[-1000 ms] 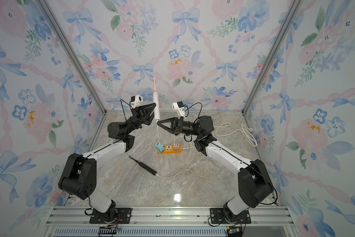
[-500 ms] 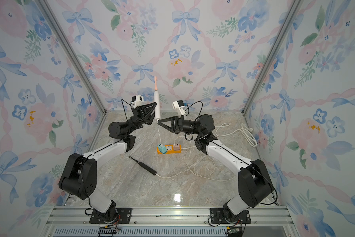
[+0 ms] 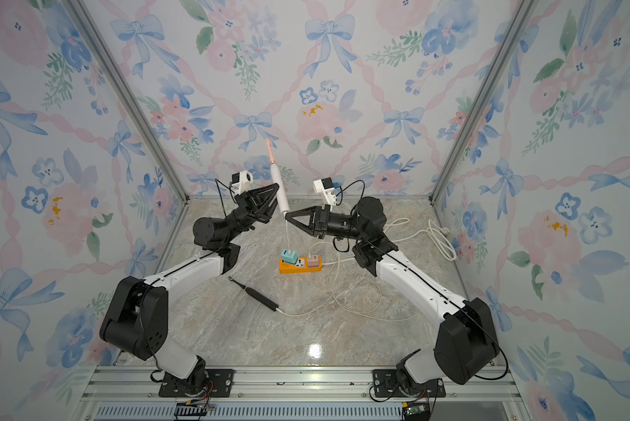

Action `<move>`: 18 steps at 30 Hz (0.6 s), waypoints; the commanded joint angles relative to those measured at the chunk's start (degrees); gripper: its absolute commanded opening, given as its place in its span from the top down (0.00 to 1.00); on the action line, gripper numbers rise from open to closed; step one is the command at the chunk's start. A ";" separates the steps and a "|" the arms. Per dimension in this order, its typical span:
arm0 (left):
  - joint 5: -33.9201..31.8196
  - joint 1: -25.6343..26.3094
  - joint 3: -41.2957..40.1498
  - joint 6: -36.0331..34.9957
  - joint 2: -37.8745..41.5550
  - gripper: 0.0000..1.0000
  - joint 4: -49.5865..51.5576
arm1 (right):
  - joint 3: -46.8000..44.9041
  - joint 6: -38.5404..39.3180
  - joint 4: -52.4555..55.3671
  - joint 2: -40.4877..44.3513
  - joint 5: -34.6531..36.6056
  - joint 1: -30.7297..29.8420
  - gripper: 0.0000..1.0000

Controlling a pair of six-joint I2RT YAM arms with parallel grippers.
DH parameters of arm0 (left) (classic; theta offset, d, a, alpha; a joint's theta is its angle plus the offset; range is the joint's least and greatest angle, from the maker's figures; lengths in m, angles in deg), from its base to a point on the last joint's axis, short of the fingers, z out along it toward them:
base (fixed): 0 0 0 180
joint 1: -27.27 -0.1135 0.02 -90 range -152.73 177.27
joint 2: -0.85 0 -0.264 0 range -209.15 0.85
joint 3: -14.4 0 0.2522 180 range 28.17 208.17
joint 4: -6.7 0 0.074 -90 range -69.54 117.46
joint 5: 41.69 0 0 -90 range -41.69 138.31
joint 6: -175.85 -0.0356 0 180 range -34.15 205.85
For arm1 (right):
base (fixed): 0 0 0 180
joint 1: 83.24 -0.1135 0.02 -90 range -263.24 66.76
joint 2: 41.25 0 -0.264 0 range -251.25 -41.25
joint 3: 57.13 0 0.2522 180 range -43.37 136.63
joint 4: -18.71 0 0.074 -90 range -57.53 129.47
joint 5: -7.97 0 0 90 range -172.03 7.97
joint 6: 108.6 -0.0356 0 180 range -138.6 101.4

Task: Charge the electric toothbrush
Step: Insert the charging cable into the electric toothbrush, then place the electric toothbrush at the center of the board.

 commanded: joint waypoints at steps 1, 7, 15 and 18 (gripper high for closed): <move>9.73 -1.09 -2.51 -6.28 2.97 1.00 0.34 | 0.68 6.42 1.36 3.26 10.04 0.94 0.70; 9.19 -5.65 -0.68 -10.20 2.44 1.00 4.30 | -6.40 13.17 7.40 11.04 10.52 0.73 0.37; 5.98 -10.84 -6.58 -25.02 4.83 1.00 13.31 | -5.68 31.96 34.32 17.46 18.61 0.90 0.30; 4.45 -14.23 -7.36 -28.37 4.20 1.00 20.05 | -4.86 34.20 38.49 17.29 20.80 0.73 0.30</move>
